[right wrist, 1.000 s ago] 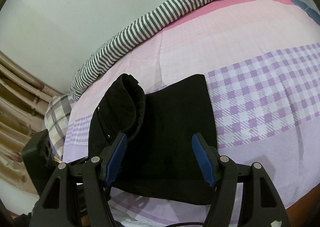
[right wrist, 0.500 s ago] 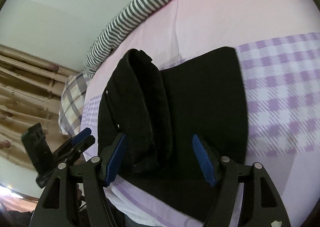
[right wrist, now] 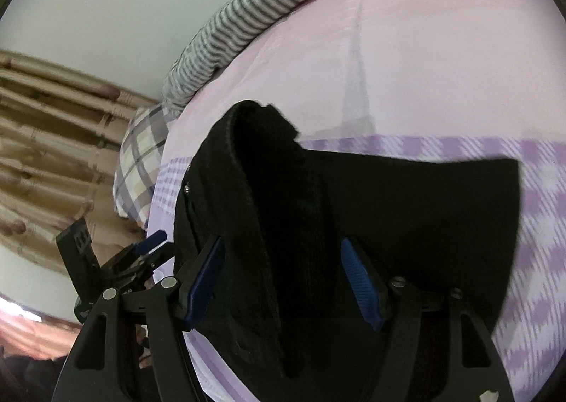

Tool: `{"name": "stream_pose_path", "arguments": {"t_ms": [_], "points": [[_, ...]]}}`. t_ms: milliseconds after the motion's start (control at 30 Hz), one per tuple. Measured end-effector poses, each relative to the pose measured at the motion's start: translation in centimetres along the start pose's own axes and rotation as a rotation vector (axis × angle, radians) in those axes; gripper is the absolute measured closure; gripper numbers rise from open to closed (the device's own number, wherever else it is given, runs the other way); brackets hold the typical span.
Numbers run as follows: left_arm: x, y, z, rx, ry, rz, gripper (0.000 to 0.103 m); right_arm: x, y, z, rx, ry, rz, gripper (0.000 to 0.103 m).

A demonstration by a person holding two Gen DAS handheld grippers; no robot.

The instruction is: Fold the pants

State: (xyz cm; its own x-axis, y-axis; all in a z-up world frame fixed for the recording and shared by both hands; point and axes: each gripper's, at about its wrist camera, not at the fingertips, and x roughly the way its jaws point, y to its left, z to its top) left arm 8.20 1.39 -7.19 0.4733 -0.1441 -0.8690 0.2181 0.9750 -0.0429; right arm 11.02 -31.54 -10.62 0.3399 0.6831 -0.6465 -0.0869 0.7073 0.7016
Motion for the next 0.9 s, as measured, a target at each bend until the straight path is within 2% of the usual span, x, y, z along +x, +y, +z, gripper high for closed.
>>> {"name": "stream_pose_path", "arguments": {"t_ms": [133,200,367,467,533,567,767,900], "points": [[0.3,0.2,0.3,0.002,-0.001,0.007,0.037,1.3,1.2,0.3,-0.050,0.043,0.014,0.038],[0.4,0.2,0.4,0.009,-0.003,0.014,0.037,2.4,1.4,0.4,-0.053,0.086,0.030,0.051],[0.7,0.3,0.5,0.017,-0.005,0.030,0.036,2.9,1.3,1.0,-0.037,0.094,0.045,0.058],[0.9,0.4,0.7,0.015,-0.003,0.028,0.036,2.8,0.9,0.8,-0.012,0.087,0.050,0.058],[1.0,0.7,0.8,0.000,-0.001,0.023,0.036,2.7,0.8,0.7,0.001,0.083,0.037,0.062],[1.0,0.8,0.8,-0.005,-0.001,0.022,0.036,2.7,1.0,0.5,-0.005,0.079,0.026,0.067],[1.1,1.4,0.3,-0.022,0.007,0.031,0.036,2.4,2.6,0.0,-0.062,0.059,-0.043,0.070],[1.4,2.0,0.0,-0.040,0.020,0.032,0.036,2.2,2.7,-0.2,-0.045,0.041,-0.048,0.075]]}}
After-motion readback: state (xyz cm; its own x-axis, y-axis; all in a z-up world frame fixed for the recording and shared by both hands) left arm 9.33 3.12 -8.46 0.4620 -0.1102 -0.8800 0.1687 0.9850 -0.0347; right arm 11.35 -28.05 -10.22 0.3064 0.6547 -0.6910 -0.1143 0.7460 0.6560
